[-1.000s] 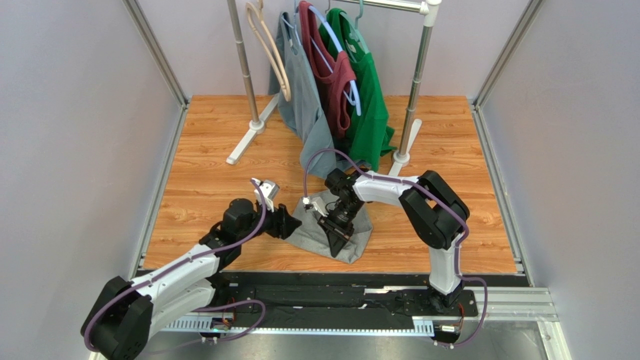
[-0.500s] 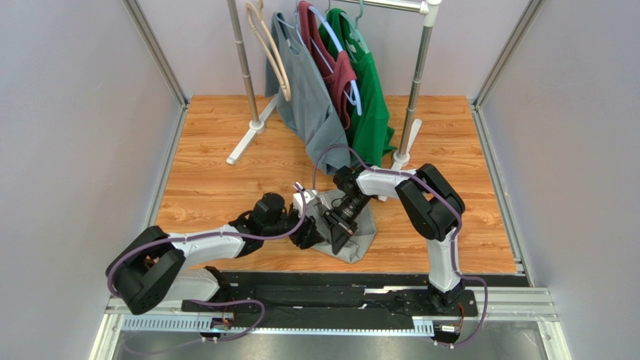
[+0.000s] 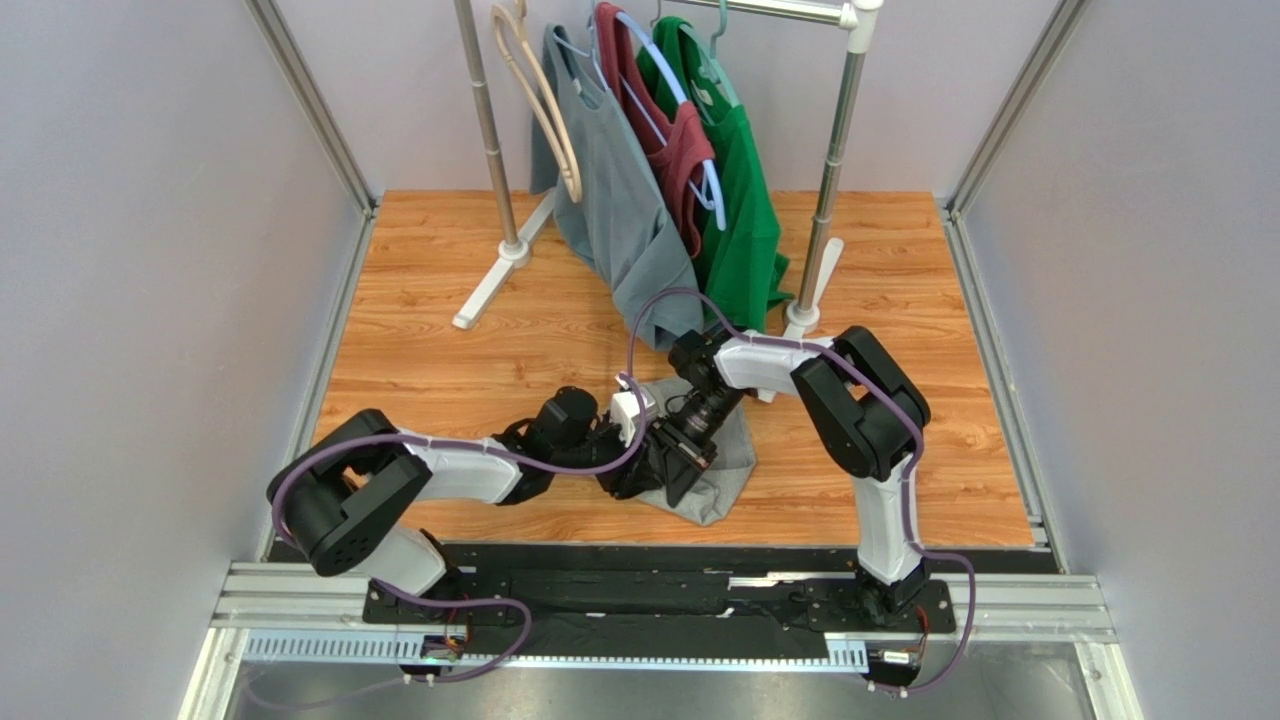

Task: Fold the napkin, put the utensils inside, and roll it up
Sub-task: Roll the napkin at the center of the board.

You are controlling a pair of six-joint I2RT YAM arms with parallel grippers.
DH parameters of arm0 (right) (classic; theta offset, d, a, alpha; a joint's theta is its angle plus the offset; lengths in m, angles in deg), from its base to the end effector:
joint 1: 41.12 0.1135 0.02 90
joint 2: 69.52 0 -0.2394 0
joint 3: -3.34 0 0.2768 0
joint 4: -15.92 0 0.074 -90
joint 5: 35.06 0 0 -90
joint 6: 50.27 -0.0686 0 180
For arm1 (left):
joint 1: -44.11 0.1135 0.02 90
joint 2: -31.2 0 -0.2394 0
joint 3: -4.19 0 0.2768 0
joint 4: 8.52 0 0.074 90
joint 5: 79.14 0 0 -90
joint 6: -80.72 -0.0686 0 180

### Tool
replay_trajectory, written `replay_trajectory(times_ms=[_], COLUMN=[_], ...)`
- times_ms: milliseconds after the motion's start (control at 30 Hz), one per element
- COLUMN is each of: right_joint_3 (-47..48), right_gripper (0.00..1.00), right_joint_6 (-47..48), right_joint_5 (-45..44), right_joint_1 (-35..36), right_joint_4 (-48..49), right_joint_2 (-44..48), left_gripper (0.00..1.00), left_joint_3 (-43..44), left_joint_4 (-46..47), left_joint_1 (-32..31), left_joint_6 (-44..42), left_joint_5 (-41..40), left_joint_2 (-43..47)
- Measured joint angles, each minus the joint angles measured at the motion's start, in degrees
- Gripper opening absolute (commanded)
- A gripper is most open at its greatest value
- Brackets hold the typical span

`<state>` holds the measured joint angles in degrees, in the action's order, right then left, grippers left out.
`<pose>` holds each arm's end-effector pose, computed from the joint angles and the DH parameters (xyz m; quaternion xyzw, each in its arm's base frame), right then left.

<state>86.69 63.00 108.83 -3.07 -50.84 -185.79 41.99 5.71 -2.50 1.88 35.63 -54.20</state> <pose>0.2329 0.2526 0.0649 0.4201 -0.7836 -0.4381 0.1327 0.1861 -0.2387 0.0728 0.3587 0.7881 -0.3891 0.3144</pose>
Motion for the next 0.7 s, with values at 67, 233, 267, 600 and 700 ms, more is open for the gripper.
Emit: replay_trajectory(times_ms=[67, 233, 267, 600, 700], right_joint_3=[0.00, 0.00, 0.00, -2.62, -5.07], right_gripper=[0.00, 0.03, 0.08, 0.66, 0.68], right_joint_6=[-0.42, -2.60, -3.21, -12.20, -15.61], right_joint_5=[-0.31, -1.66, -2.03, -11.41, -14.95], right_joint_1=[-0.09, -0.24, -0.24, -0.48, -1.16], right_joint_4=[0.09, 0.37, 0.50, 3.93, 6.40], right_joint_2=[0.00, 0.11, 0.31, 7.21, 11.91], left_gripper=[0.39, 0.26, 0.26, 0.24, 0.24], left_joint_3=[-0.07, -0.96, -1.27, -2.12, -1.90], left_joint_4=[0.98, 2.99, 3.48, 8.07, 9.44], left_joint_1=[-0.26, -0.72, -0.90, -2.34, -2.89], left_joint_6=[1.01, 4.09, 4.98, 10.25, 11.19], left_joint_5=[-0.17, -1.01, -1.18, -3.04, -2.71], left_joint_2=[-0.66, -0.94, -0.94, -3.52, -4.74])
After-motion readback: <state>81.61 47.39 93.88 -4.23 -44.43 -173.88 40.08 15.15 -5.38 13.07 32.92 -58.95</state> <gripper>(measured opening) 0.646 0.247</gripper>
